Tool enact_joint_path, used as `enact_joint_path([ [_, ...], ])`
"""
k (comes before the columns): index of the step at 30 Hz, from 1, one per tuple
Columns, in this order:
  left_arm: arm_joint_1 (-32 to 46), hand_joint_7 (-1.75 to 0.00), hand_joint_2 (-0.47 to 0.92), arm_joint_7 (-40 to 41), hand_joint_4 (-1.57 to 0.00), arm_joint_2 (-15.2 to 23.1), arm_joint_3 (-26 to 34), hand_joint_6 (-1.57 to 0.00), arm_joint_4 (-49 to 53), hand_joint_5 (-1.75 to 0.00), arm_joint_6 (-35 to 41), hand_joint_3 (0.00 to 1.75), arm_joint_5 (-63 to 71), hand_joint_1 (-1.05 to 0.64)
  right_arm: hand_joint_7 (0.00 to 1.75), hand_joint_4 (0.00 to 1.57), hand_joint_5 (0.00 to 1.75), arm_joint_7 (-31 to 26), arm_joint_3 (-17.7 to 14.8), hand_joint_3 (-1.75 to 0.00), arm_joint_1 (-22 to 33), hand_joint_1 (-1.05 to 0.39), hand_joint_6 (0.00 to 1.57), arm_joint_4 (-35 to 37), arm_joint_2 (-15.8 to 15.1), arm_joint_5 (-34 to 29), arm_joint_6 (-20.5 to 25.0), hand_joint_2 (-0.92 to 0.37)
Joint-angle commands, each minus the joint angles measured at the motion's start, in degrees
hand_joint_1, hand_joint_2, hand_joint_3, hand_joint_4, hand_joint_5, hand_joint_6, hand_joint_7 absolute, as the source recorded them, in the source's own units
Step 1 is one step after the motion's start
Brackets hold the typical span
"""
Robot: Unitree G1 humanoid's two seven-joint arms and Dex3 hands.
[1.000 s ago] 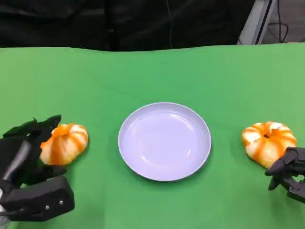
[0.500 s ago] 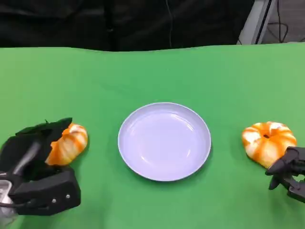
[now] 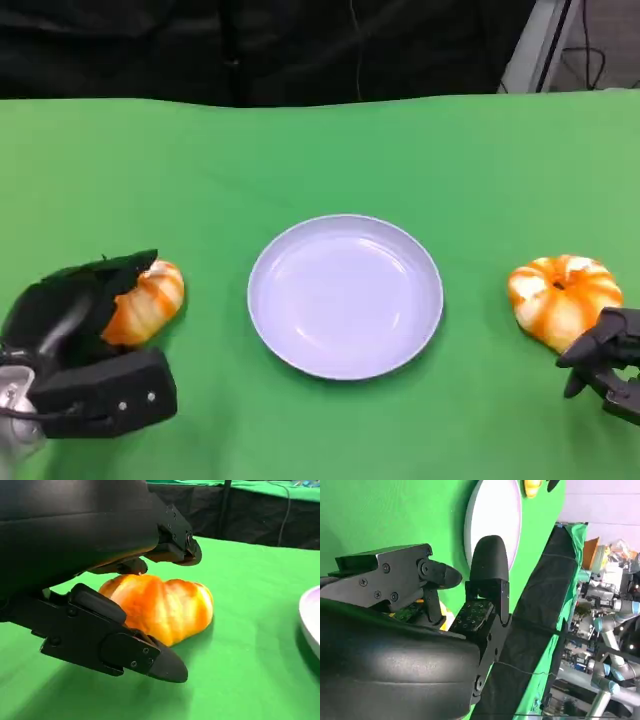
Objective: Grasp the bread from the table and place it into the plate.
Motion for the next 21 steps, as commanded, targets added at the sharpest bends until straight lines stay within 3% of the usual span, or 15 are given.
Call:
enact_joint_path([
  [1,-1.9,0.0,0.83,-0.9,-0.31,0.6,-0.9,-0.3,2.7,0.0,1.0,0.01,0.3,-0.71,0.89,0.87,1.35,-0.5,-0.5,-0.5,0.4,0.08,0.97,-0.2,-0.8,0.3,-0.6,-0.9],
  [17,-4.9,0.0,0.86,-1.6,-0.3,0.6,-2.6,-0.31,8.6,0.0,3.2,0.01,0.0,-0.71,0.88,0.87,1.35,-0.1,-0.6,-0.51,0.7,0.06,0.97,-0.4,-1.0,0.7,-0.3,-0.89],
  [21,-5.3,0.0,0.87,-1.8,-0.3,0.2,-3.0,-0.31,9.1,0.0,3.9,0.01,-0.1,-0.53,0.89,0.87,1.36,-0.1,-0.5,-0.51,0.8,0.07,0.96,-0.7,-0.9,0.7,0.0,-0.89],
])
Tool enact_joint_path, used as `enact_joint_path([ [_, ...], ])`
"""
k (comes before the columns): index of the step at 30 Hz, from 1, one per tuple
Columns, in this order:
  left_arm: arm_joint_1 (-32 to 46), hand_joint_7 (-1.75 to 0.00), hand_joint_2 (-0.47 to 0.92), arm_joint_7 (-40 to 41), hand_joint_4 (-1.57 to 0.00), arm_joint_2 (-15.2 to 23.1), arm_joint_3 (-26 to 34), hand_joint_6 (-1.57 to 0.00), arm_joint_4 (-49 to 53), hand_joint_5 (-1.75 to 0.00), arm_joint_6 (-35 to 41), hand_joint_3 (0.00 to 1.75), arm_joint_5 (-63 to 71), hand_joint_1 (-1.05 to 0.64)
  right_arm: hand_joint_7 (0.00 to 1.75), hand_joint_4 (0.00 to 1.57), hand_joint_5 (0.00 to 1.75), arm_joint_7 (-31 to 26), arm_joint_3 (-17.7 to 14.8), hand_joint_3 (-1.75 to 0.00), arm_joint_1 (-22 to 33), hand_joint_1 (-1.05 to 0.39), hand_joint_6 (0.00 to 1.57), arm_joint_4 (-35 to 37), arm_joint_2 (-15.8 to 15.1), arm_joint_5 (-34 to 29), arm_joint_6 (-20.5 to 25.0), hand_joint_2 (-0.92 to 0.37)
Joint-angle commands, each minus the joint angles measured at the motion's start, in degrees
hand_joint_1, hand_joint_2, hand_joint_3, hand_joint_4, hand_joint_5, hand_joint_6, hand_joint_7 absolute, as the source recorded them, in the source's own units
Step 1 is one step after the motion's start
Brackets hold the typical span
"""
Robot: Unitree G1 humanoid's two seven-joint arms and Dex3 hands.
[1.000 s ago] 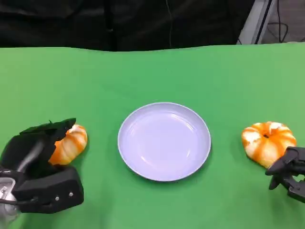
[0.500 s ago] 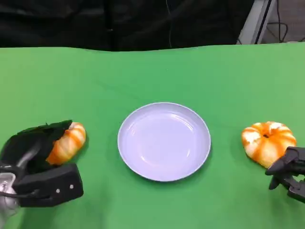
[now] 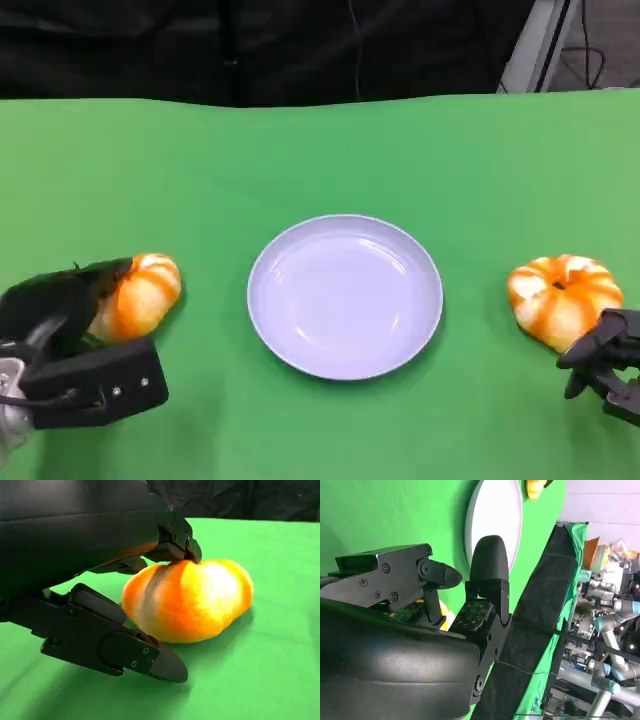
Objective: Grasp the bread from the table and place it into the plate.
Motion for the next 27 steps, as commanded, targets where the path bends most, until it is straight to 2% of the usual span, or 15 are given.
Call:
enact_joint_path([
  [1,-1.1,0.0,0.87,-0.8,-0.3,0.2,-0.4,-0.31,0.8,0.0,0.9,0.0,-0.1,-0.44,0.89,0.87,1.36,-0.1,-0.6,-0.51,0.7,0.07,0.96,-0.8,-0.8,0.8,0.2,-0.89],
  [4,-1.3,0.0,0.85,-0.4,-0.31,0.1,-0.8,-0.31,0.9,0.0,0.7,0.0,0.1,-0.28,0.89,0.87,1.36,-0.4,-0.5,-0.51,0.7,0.07,0.96,-0.7,-0.8,0.5,-0.1,-0.89],
  [7,-1.5,0.0,0.87,-0.3,-0.31,0.2,-1.1,-0.31,1.0,0.0,0.5,0.01,0.1,-0.2,0.89,0.87,1.36,-0.3,-0.5,-0.52,0.6,0.07,0.96,-0.5,-0.9,0.4,-0.4,-0.89],
  [11,-1.8,0.0,0.89,-0.2,-0.32,0.0,-1.6,-0.32,1.2,0.0,0.6,0.01,0.4,-0.24,0.89,0.87,1.36,-0.5,-0.5,-0.53,0.7,0.08,0.96,-0.6,-0.8,0.4,-0.1,-0.89],
  [18,-2.7,-0.01,0.87,0.1,-0.37,-1.0,-2.8,-0.36,2.0,-0.02,2.3,0.0,0.8,-0.17,0.89,0.87,1.35,-0.7,-0.4,-0.53,0.7,0.07,0.96,-0.6,-0.7,0.3,-0.2,-0.88],
  [21,-3.0,-0.03,0.89,0.5,-0.44,-1.4,-3.0,-0.42,2.5,-0.03,2.7,0.01,0.7,-0.15,0.89,0.88,1.35,-0.9,-0.4,-0.53,0.7,0.07,0.97,-0.7,-0.7,0.3,-0.2,-0.88],
  [22,-3.1,-0.03,0.86,0.3,-0.46,-1.6,-2.9,-0.45,2.7,-0.03,2.9,0.01,0.5,-0.26,0.89,0.88,1.35,-1.0,-0.3,-0.53,0.7,0.07,0.97,-0.6,-0.8,0.1,-0.5,-0.88],
  [23,-3.2,-0.03,0.85,0.1,-0.48,-1.8,-2.9,-0.47,3.0,-0.03,3.2,0.01,0.4,-0.29,0.89,0.88,1.35,-1.1,-0.3,-0.53,0.7,0.07,0.97,-0.6,-0.8,0.0,-0.6,-0.88],
  [25,-3.4,-0.04,0.85,-0.2,-0.53,-2.1,-2.9,-0.54,3.5,-0.03,4.0,0.01,0.3,-0.27,0.89,0.88,1.35,-1.1,-0.4,-0.53,0.7,0.08,0.97,-0.6,-0.8,0.1,-0.6,-0.88],
  [27,-3.6,-0.04,0.91,-0.3,-0.61,-2.5,-3.0,-0.63,4.0,-0.04,4.7,0.01,0.2,-0.19,0.88,0.88,1.35,-1.0,-0.4,-0.53,0.7,0.08,0.97,-0.6,-0.7,0.2,-0.6,-0.88],
])
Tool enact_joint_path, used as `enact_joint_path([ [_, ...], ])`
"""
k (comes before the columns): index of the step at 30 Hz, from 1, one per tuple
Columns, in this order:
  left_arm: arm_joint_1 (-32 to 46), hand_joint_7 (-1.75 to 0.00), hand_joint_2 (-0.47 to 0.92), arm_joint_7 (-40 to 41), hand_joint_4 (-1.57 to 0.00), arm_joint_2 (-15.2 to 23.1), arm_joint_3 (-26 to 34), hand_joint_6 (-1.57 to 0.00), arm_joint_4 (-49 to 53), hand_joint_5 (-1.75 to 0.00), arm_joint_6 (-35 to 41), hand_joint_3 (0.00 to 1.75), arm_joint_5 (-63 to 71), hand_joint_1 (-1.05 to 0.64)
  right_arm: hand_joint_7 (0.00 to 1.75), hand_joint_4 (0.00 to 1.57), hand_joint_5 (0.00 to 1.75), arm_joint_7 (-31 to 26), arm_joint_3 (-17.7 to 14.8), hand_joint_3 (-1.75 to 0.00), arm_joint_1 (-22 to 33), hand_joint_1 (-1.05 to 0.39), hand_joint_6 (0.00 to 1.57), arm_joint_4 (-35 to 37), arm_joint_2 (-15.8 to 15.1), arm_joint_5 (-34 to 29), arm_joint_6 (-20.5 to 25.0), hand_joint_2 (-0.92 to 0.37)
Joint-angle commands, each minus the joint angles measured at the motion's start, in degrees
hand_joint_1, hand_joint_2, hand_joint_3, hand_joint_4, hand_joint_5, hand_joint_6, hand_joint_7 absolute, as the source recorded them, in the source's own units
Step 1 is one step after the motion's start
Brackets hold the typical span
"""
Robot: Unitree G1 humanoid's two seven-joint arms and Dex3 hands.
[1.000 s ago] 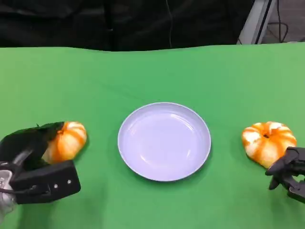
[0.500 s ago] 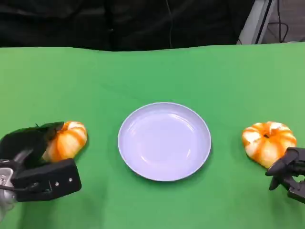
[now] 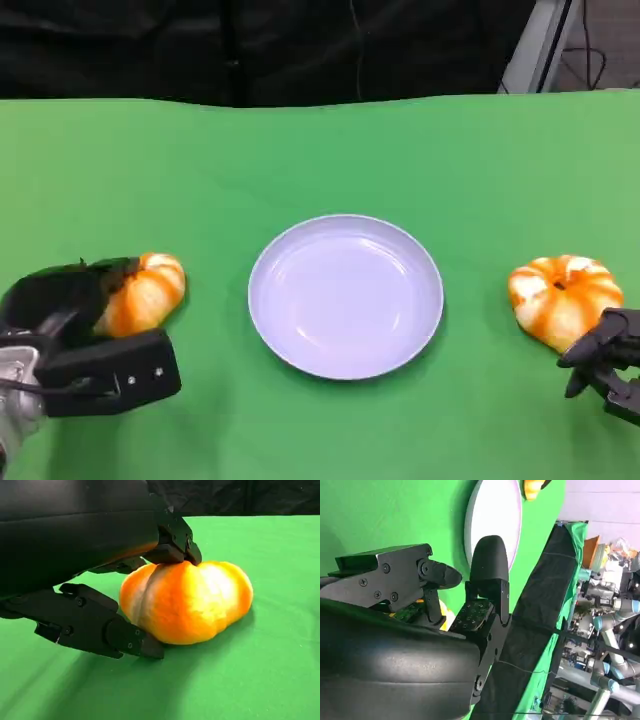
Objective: Grasp the bread from the table and place it into the plate.
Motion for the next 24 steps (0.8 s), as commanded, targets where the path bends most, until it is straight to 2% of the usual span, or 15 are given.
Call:
enact_joint_path([
  [1,-0.4,-0.05,0.91,-0.2,-0.68,-0.9,-0.4,-0.68,1.8,-0.07,2.0,0.01,0.4,-0.16,0.88,0.88,1.35,-0.3,-0.4,-0.53,0.5,0.08,0.97,-0.3,-0.8,0.4,-0.5,-0.88],
  [3,-0.2,-0.06,0.91,0.8,-0.75,-1.1,-0.5,-0.77,2.2,-0.14,2.0,0.01,0.5,-0.14,0.89,0.88,1.35,-0.2,-0.4,-0.53,0.5,0.07,0.97,-0.4,-0.7,0.5,-0.3,-0.88],
  [4,-0.2,-0.05,0.91,1.1,-0.74,-1.2,-0.5,-0.81,2.3,-0.25,1.9,0.0,0.4,-0.14,0.89,0.88,1.35,-0.2,-0.4,-0.53,0.5,0.07,0.97,-0.4,-0.7,0.5,-0.2,-0.88],
  [6,0.2,-0.05,0.92,2.1,-0.48,-1.4,-0.2,-0.88,2.5,-0.92,1.5,0.01,0.0,-0.13,0.89,0.88,1.35,0.0,-0.4,-0.53,0.5,0.07,0.97,-0.4,-0.7,0.6,-0.2,-0.88],
  [7,0.3,-0.09,0.92,2.4,-0.39,-1.4,-0.1,-0.91,2.5,-1.19,1.3,0.03,-0.1,-0.12,0.89,0.88,1.35,0.0,-0.5,-0.53,0.4,0.07,0.97,-0.3,-0.8,0.6,-0.3,-0.88],
  [8,0.4,-0.1,0.92,2.6,-0.35,-1.5,-0.1,-0.92,2.6,-1.28,1.3,0.03,-0.2,-0.12,0.89,0.88,1.35,0.0,-0.5,-0.53,0.4,0.07,0.97,-0.3,-0.8,0.6,-0.3,-0.88],
  [9,0.4,-0.11,0.92,2.7,-0.34,-1.6,0.2,-0.92,2.6,-1.33,1.2,0.04,-0.4,-0.11,0.89,0.88,1.35,-0.3,-0.4,-0.53,0.4,0.07,0.97,-0.3,-0.8,0.4,-0.6,-0.89],
  [10,0.4,-0.22,0.92,2.8,-0.34,-1.7,0.3,-0.91,2.7,-1.4,1.2,0.08,-0.6,-0.1,0.89,0.88,1.35,-0.5,-0.4,-0.52,0.5,0.07,0.97,-0.2,-0.9,0.2,-0.8,-0.89],
  [11,0.4,-0.52,0.92,2.7,-0.34,-1.8,0.5,-0.79,2.7,-1.44,1.2,0.11,-0.8,-0.1,0.89,0.88,1.35,-0.7,-0.3,-0.52,0.5,0.07,0.97,-0.2,-0.9,0.0,-0.9,-0.89],
  [13,0.4,-0.72,0.92,2.6,-0.35,-1.8,0.8,-0.71,2.8,-1.46,1.2,0.12,-1.0,-0.1,0.89,0.88,1.35,-0.7,-0.3,-0.52,0.5,0.07,0.96,-0.2,-0.9,0.0,-1.0,-0.89],
  [14,0.4,-0.91,0.92,2.5,-0.36,-1.9,0.9,-0.65,2.8,-1.5,1.2,0.14,-1.1,-0.13,0.89,0.88,1.35,-0.7,-0.3,-0.51,0.5,0.07,0.96,-0.2,-0.8,0.0,-1.1,-0.89],
  [20,0.6,-1.35,0.92,3.4,-0.31,-2.1,0.9,-0.52,2.8,-1.71,0.9,0.11,-1.3,-0.18,0.89,0.88,1.34,-0.6,-0.4,-0.5,0.4,0.07,0.96,-0.1,-0.8,0.2,-0.9,-0.9],
  [24,0.6,-1.45,0.92,4.3,-0.28,-2.3,1.0,-0.46,2.7,-1.74,0.7,0.14,-1.4,-0.16,0.89,0.88,1.34,-0.4,-0.3,-0.5,0.3,0.07,0.96,-0.1,-0.6,0.2,-0.9,-0.9],
])
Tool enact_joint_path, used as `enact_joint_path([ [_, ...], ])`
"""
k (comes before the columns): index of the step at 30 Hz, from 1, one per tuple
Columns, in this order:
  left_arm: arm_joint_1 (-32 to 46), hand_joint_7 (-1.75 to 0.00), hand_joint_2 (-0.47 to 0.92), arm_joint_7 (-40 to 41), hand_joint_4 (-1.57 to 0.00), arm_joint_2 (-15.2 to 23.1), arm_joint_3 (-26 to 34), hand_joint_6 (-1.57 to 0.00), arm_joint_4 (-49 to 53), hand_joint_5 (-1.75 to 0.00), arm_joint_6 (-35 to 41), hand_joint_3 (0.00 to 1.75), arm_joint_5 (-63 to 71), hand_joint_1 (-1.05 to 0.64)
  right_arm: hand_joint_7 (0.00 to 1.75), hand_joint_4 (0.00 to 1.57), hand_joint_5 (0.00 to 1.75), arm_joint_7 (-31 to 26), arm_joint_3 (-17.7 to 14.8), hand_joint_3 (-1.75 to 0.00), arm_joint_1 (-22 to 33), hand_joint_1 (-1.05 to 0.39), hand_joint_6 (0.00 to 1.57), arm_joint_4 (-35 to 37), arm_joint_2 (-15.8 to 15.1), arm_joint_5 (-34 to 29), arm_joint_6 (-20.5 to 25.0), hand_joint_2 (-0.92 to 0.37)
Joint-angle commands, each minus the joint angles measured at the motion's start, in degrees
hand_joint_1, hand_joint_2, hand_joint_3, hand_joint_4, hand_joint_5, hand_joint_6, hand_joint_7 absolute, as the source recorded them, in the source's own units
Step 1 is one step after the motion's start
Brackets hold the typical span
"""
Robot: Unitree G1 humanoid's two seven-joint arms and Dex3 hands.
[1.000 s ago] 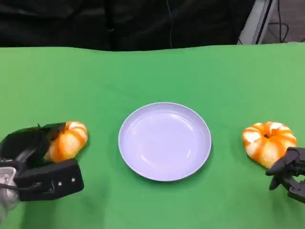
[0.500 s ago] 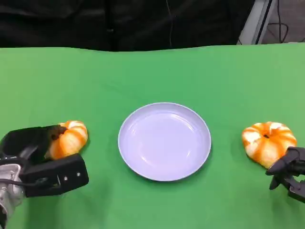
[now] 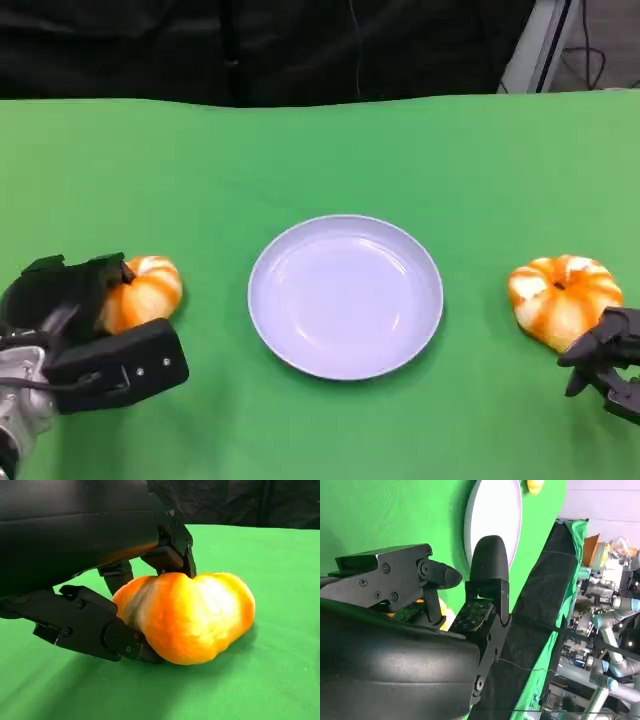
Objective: Grasp the bread from the table and place it into the plate.
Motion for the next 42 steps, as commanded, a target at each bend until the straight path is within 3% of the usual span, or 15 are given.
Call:
enact_joint_path([
  [1,1.2,-1.5,0.92,0.7,-0.26,-0.4,0.2,-0.42,0.6,-1.75,-0.4,0.16,-0.1,-0.16,0.89,0.88,1.34,0.0,-0.3,-0.5,0.3,0.08,0.96,-0.1,-0.6,0.5,-0.5,-0.9],
  [5,1.2,-1.6,0.92,1.0,-0.24,-0.5,0.4,-0.33,0.5,-1.75,-0.9,0.17,-0.3,-0.13,0.89,0.88,1.35,-0.4,-0.2,-0.5,0.3,0.07,0.96,0.0,-0.7,0.0,-0.8,-0.9],
  [18,1.2,-1.64,0.92,3.0,-0.21,-0.2,0.4,-0.27,-0.6,-1.75,-2.7,0.19,-0.3,-0.11,0.89,0.88,1.36,-0.8,0.0,-0.49,0.4,0.06,0.96,-0.1,-0.5,-0.3,-0.7,-0.9],
  [42,2.0,-1.56,0.92,7.3,-0.23,1.1,-0.3,-0.31,-10.0,-1.75,-6.4,0.25,1.8,-0.1,0.92,0.87,1.35,-0.7,0.0,-0.53,0.2,0.08,0.96,0.1,-0.4,-0.3,-0.4,-0.88],
])
